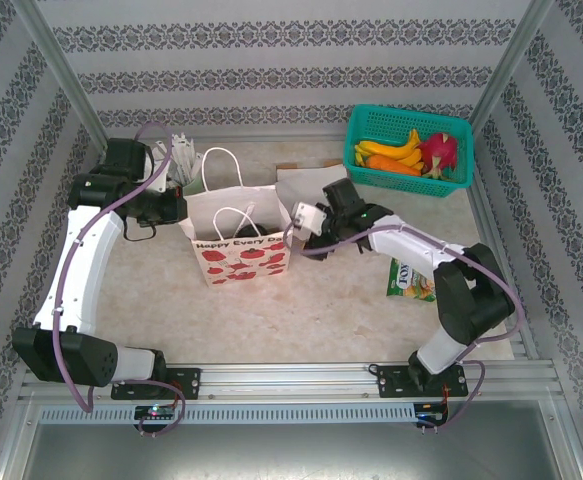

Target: Pack the takeout coffee

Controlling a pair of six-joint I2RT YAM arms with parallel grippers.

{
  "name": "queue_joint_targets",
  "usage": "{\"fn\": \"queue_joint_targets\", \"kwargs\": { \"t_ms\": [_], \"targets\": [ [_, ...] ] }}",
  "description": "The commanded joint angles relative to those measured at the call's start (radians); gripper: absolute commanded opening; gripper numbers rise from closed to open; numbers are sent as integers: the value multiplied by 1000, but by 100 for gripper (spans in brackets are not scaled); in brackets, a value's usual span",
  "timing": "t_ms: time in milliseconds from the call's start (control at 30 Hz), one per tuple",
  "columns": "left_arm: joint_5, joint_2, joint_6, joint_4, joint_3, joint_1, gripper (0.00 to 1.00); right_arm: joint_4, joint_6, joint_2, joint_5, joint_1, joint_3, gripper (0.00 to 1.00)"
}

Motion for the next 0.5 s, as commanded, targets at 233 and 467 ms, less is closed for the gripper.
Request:
{"fn": "queue_joint_targets", "kwargs": {
  "t_ms": [233, 467],
  "targets": [
    [32, -19, -12, 3, -6, 9, 5, 328, -314, 34, 104, 54, -97, 80],
    [41, -18, -5, -5, -2, 9, 5, 431, -350, 53, 128, 59, -133, 78]
  ]
}}
